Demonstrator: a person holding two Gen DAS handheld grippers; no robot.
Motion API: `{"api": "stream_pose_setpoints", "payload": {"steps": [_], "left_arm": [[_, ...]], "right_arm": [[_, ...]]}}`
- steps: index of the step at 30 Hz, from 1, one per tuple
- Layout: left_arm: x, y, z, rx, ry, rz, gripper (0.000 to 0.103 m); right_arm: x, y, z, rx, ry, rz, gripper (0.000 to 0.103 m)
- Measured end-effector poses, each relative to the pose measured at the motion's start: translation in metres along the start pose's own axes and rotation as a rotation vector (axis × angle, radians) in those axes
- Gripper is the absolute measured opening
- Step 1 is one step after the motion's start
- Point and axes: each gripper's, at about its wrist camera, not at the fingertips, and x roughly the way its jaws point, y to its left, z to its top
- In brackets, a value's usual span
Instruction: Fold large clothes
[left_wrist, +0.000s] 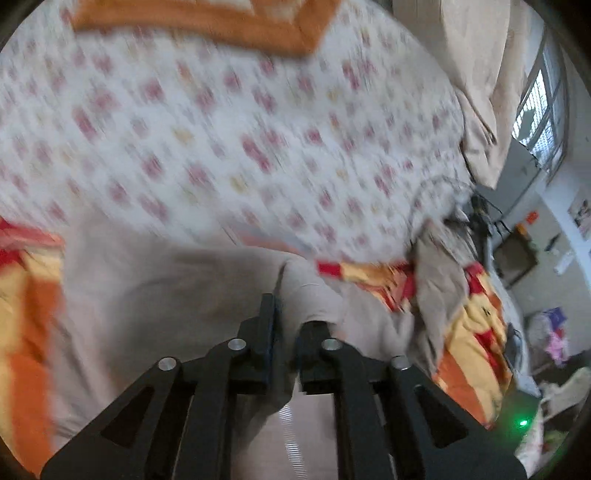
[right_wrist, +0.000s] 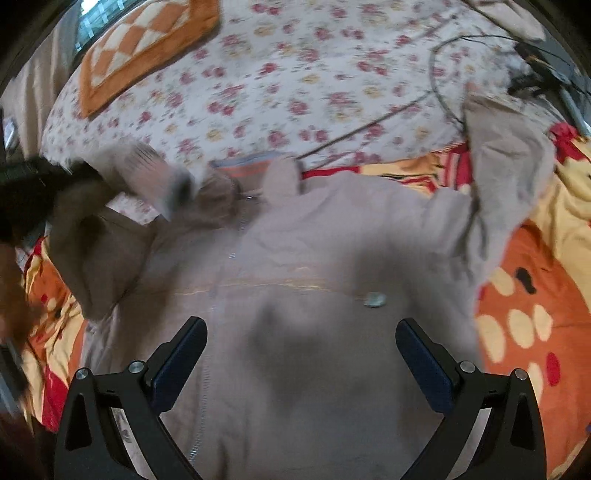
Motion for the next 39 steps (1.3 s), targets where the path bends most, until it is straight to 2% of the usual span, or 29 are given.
{"api": "stream_pose_setpoints", "payload": {"steps": [1, 2, 4, 6, 8, 11, 13, 15, 17, 18, 20, 22, 23, 26, 27, 28, 29, 30, 32, 33, 34, 36, 37, 38, 39], "left_arm": [[0.015, -0.002, -0.010, -0.013, 0.040, -0.037, 0.037], [0.027, -0.004, -0.019, -0.012, 0.072, -0.060, 0.051], [0.033, -0.006, -0.031, 0.005, 0.106, -0.062, 0.060], [0.028, -0.006, -0.038, 0.029, 0.140, -0.044, 0.060], [0.003, 0.005, -0.041, 0.017, 0.133, -0.029, 0.064], [-0.035, 0.032, -0.048, 0.007, 0.087, 0.090, 0.071], [-0.057, 0.055, -0.056, 0.016, 0.057, 0.275, 0.073], [-0.068, 0.082, -0.069, 0.023, 0.050, 0.493, 0.073], [-0.067, 0.103, -0.078, 0.011, 0.064, 0.557, 0.073], [-0.065, 0.114, -0.083, -0.008, 0.082, 0.559, 0.073], [-0.056, 0.132, -0.091, -0.063, 0.123, 0.539, 0.073], [-0.042, 0.140, -0.094, -0.068, 0.143, 0.551, 0.073], [-0.039, 0.141, -0.092, -0.065, 0.126, 0.566, 0.073], [-0.038, 0.146, -0.087, -0.098, 0.101, 0.581, 0.073], [-0.039, 0.147, -0.086, -0.108, 0.093, 0.584, 0.073], [-0.042, 0.150, -0.087, -0.117, 0.088, 0.587, 0.073], [-0.041, 0.151, -0.087, -0.122, 0.087, 0.582, 0.073], [-0.042, 0.152, -0.088, -0.125, 0.086, 0.575, 0.073], [-0.043, 0.152, -0.087, -0.128, 0.087, 0.573, 0.073], [-0.043, 0.154, -0.087, -0.129, 0.089, 0.574, 0.073], [-0.042, 0.154, -0.087, -0.127, 0.089, 0.578, 0.074], [-0.039, 0.153, -0.087, -0.115, 0.090, 0.589, 0.074], [-0.039, 0.152, -0.087, -0.104, 0.093, 0.594, 0.074], [-0.039, 0.151, -0.088, -0.098, 0.099, 0.598, 0.074], [-0.041, 0.149, -0.088, -0.097, 0.110, 0.599, 0.074]], "right_arm": [[0.000, -0.006, -0.001, 0.012, 0.002, -0.009, 0.102], [0.001, -0.010, -0.001, 0.021, 0.006, -0.013, 0.102], [0.002, -0.019, -0.003, 0.038, 0.016, -0.021, 0.102], [0.003, -0.025, -0.005, 0.051, 0.022, -0.022, 0.102], [0.005, -0.028, -0.006, 0.063, 0.029, -0.011, 0.102], [0.006, -0.028, -0.007, 0.092, 0.041, 0.048, 0.102], [0.008, -0.028, -0.007, 0.132, 0.054, 0.149, 0.102], [0.009, -0.027, -0.005, 0.194, 0.056, 0.260, 0.102], [0.010, -0.023, -0.002, 0.249, 0.051, 0.348, 0.102], [0.011, -0.018, 0.002, 0.252, 0.041, 0.349, 0.102], [0.012, -0.002, 0.012, 0.169, 0.019, 0.239, 0.102], [0.023, 0.019, 0.020, 0.001, 0.024, 0.055, 0.103], [0.032, 0.028, 0.024, -0.078, 0.028, 0.000, 0.102], [0.058, 0.040, 0.038, -0.164, 0.033, -0.061, 0.097], [0.065, 0.040, 0.041, -0.174, 0.030, -0.058, 0.089], [0.073, 0.042, 0.046, -0.189, 0.024, -0.047, 0.047], [0.078, 0.042, 0.049, -0.207, 0.032, -0.029, 0.014], [0.079, 0.042, 0.054, -0.218, 0.056, -0.016, 0.012], [0.064, 0.037, 0.062, -0.208, 0.006, -0.035, 0.012], [0.046, 0.032, 0.064, -0.219, -0.079, -0.081, 0.012], [0.038, 0.028, 0.064, -0.235, -0.120, -0.121, 0.012], [0.028, 0.019, 0.059, -0.286, -0.183, -0.256, 0.013], [0.034, 0.012, 0.056, -0.306, -0.168, -0.303, 0.015], [0.041, 0.007, 0.052, -0.329, -0.136, -0.338, 0.024], [0.052, 0.003, 0.048, -0.355, -0.081, -0.364, 0.026]]}}
